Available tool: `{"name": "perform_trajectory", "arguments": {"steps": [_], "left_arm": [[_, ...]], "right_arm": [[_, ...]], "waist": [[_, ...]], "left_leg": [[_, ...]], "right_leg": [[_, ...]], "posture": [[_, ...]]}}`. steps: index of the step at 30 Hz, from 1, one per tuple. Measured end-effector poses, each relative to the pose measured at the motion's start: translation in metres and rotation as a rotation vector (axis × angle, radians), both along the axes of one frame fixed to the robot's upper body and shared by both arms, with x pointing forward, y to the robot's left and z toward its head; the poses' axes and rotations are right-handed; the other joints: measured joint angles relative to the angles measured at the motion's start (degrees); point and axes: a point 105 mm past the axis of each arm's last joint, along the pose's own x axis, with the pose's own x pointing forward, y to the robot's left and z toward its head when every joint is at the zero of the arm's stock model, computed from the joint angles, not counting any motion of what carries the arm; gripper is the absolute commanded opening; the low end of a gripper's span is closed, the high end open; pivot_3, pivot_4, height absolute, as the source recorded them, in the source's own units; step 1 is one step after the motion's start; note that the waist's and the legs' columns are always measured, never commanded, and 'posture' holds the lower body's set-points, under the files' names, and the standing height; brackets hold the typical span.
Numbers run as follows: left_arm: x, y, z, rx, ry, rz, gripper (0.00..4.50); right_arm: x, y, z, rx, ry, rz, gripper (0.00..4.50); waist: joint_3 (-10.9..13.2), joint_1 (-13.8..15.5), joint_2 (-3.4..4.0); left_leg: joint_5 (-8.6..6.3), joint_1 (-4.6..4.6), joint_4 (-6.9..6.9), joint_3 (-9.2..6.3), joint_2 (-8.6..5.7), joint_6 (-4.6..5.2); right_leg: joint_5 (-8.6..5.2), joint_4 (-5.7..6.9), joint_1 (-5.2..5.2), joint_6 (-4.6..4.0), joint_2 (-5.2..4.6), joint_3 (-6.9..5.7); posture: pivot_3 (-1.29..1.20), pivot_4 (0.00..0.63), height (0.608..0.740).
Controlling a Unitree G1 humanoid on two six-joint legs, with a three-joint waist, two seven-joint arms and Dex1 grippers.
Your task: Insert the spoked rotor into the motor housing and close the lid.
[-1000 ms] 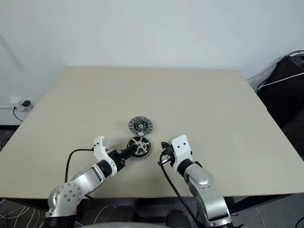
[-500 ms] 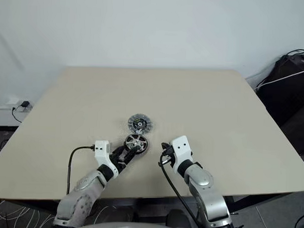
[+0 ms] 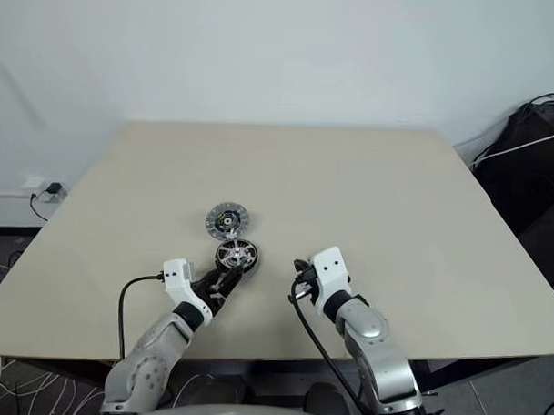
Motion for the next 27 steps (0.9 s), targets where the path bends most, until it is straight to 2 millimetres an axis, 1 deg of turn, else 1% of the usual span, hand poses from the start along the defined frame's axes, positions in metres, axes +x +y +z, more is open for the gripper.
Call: {"name": "perform_trajectory", "arguments": {"steps": [4,9,16,20,23,27], "left_arm": [[-0.001,0.002,0.002,-0.129,0.042,0.025,3.61],[-0.001,0.005,0.004,-0.228,0.067,0.033,3.61],[0.001,0.006,0.006,-0.263,0.082,0.045,3.61],[0.004,0.008,0.008,-0.284,0.087,0.064,3.61],[0.007,0.012,0.01,-0.298,0.086,0.087,3.61],[0.009,0.012,0.015,-0.326,0.074,0.087,3.61]], "right_arm": [[0.0,0.001,-0.001,0.002,0.003,0.009,0.0],[0.001,0.003,0.0,0.004,0.001,0.017,0.0],[0.002,0.012,-0.006,0.006,0.022,0.047,0.0],[0.006,0.019,-0.008,-0.008,0.028,0.065,0.0],[0.006,0.028,-0.012,-0.017,0.038,0.097,0.0],[0.003,0.042,-0.015,-0.018,0.049,0.144,0.0]], "waist": [[0.0,-0.01,-0.01],[0.01,-0.06,-0.03],[0.03,-0.03,-0.06],[0.05,-0.02,-0.1],[0.06,-0.02,-0.1],[0.06,0.09,-0.11]], "left_leg": [[-0.02,0.03,0.03,0.01,0.0,-0.04],[0.02,0.02,0.02,0.01,0.0,0.03],[0.01,0.02,0.01,0.01,-0.01,0.0],[0.02,0.02,0.01,-0.01,0.0,-0.02],[0.03,0.02,0.01,0.0,0.0,0.01],[0.04,0.0,0.0,0.0,-0.02,0.02]], "right_leg": [[0.0,-0.01,0.05,0.01,0.01,-0.01],[0.01,-0.04,0.04,0.02,0.04,0.0],[0.02,-0.09,0.05,0.01,0.07,0.0],[0.02,-0.09,0.05,-0.01,0.09,0.0],[0.03,-0.09,0.04,0.01,0.14,0.01],[0.22,-0.21,0.06,-0.16,0.21,0.0]], "posture": [[0.0,0.0,0.74],[0.0,0.0,0.74],[0.0,0.0,0.74],[0.0,0.0,0.74],[0.0,0.0,0.74],[0.0,0.0,0.74]]}}
